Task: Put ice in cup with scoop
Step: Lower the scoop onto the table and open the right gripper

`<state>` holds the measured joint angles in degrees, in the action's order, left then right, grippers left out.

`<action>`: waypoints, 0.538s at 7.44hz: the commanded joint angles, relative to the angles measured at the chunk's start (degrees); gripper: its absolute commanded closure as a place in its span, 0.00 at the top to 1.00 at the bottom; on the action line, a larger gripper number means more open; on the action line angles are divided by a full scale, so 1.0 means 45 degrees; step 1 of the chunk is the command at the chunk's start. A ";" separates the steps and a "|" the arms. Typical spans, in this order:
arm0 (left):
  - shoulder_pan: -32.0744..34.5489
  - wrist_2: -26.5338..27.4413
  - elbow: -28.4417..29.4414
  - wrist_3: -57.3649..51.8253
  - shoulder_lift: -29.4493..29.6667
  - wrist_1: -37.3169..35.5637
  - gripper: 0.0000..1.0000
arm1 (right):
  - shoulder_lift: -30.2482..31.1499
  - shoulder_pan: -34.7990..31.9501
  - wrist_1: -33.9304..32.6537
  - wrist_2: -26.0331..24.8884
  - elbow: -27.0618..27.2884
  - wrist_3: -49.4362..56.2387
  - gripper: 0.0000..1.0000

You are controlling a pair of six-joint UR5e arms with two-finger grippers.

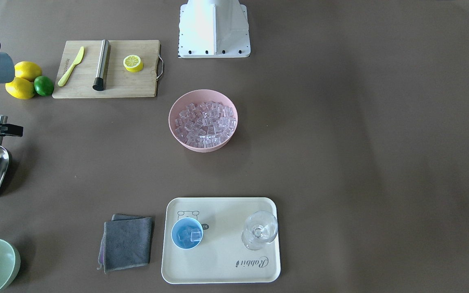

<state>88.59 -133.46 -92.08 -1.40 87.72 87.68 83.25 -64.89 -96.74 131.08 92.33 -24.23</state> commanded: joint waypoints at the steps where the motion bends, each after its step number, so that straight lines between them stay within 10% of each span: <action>1: -0.0019 0.0009 0.0013 0.0135 0.0019 0.0027 0.98 | -0.0237 -0.2388 0.0247 -0.0220 0.0145 0.0109 1.00; 4: 0.0000 0.0009 0.0052 0.0174 0.0000 0.0027 0.98 | -0.0198 -0.5081 -0.0819 -0.0066 0.0010 0.3570 1.00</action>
<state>88.55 -133.42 -91.90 -0.74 87.76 87.80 82.31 -80.77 -96.58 130.63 92.81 -18.24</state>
